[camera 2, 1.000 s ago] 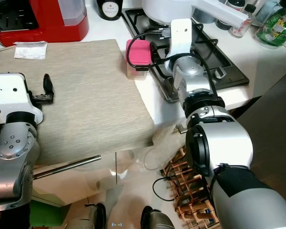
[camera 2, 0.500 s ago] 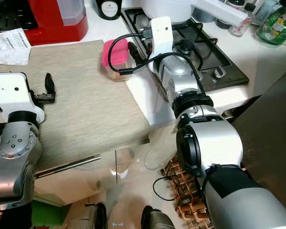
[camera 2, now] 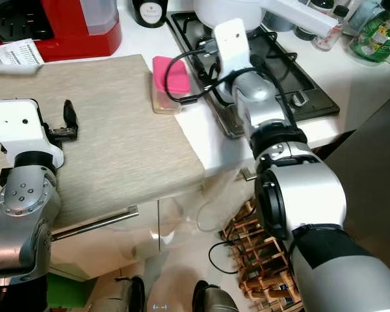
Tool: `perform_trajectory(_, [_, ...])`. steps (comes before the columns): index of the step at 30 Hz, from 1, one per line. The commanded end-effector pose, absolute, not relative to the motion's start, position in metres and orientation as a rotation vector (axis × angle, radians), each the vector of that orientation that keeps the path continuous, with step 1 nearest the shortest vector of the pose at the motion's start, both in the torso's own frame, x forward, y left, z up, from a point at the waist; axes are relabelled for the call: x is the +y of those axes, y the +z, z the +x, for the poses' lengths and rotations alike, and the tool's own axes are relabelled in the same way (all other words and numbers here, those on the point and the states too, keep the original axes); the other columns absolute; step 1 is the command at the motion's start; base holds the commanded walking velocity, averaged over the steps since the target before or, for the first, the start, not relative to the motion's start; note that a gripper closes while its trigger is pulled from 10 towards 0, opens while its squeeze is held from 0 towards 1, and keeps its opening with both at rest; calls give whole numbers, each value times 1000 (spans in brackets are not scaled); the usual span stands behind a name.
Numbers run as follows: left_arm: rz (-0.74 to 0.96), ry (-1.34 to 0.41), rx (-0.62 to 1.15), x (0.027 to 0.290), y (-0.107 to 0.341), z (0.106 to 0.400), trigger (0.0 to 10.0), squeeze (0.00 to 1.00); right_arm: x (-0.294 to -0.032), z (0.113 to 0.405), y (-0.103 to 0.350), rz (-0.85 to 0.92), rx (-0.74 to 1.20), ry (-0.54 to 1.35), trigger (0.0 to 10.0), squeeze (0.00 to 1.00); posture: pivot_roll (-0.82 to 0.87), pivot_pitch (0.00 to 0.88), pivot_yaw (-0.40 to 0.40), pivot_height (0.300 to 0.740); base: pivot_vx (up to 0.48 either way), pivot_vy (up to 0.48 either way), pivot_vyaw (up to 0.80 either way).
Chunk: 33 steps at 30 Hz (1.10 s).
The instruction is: Restocking fridge
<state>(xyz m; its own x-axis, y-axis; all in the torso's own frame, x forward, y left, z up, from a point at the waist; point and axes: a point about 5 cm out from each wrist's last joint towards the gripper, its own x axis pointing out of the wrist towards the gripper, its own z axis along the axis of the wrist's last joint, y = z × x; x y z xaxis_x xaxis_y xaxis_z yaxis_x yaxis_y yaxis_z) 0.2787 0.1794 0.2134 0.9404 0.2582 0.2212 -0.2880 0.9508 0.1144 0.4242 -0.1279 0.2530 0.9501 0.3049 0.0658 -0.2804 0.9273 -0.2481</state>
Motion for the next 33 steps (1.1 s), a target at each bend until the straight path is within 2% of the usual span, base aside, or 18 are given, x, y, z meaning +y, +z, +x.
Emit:
perform_trajectory(1, [137,270,-225,175,217,282,10000,0,-137,423,258,-194,-166,261,10000,35,131,157,-84,740,0,0,0])
perform_trajectory(7, [134,257,-254,171,220,291,10000,0,-141,419,262,-83,-265,245,10000,0,103,115,-88,740,0,0,0])
perform_trajectory(8, [138,250,-290,167,226,294,10000,0,-138,410,267,23,-352,273,10000,0,95,99,-89,740,0,0,0])
perform_trajectory(9, [135,248,-296,166,227,298,10000,0,-137,407,267,53,-371,278,10000,0,86,80,-87,740,0,0,0])
perform_trajectory(10, [135,248,-296,166,227,298,10000,0,-137,407,267,53,-371,278,10000,0,86,80,-87,740,0,0,0])
perform_trajectory(12, [122,252,-318,164,231,303,10000,0,-133,383,282,96,-490,297,10000,0,66,54,-77,740,0,0,0])
perform_trajectory(17, [106,213,-347,154,236,315,10000,0,-114,366,294,207,-566,351,10000,0,33,10,-52,740,0,0,0])
perform_trajectory(25, [132,223,-364,155,239,321,10000,0,-78,379,253,241,-348,396,10000,0,70,0,-69,740,0,0,0])
perform_trajectory(27, [170,225,-381,164,240,318,10000,0,-57,380,235,301,-208,420,10000,0,122,0,-84,740,0,0,0])
perform_trajectory(33, [202,133,-382,176,236,302,10000,0,-40,383,209,341,-44,383,10000,0,176,9,-87,740,0,0,0])
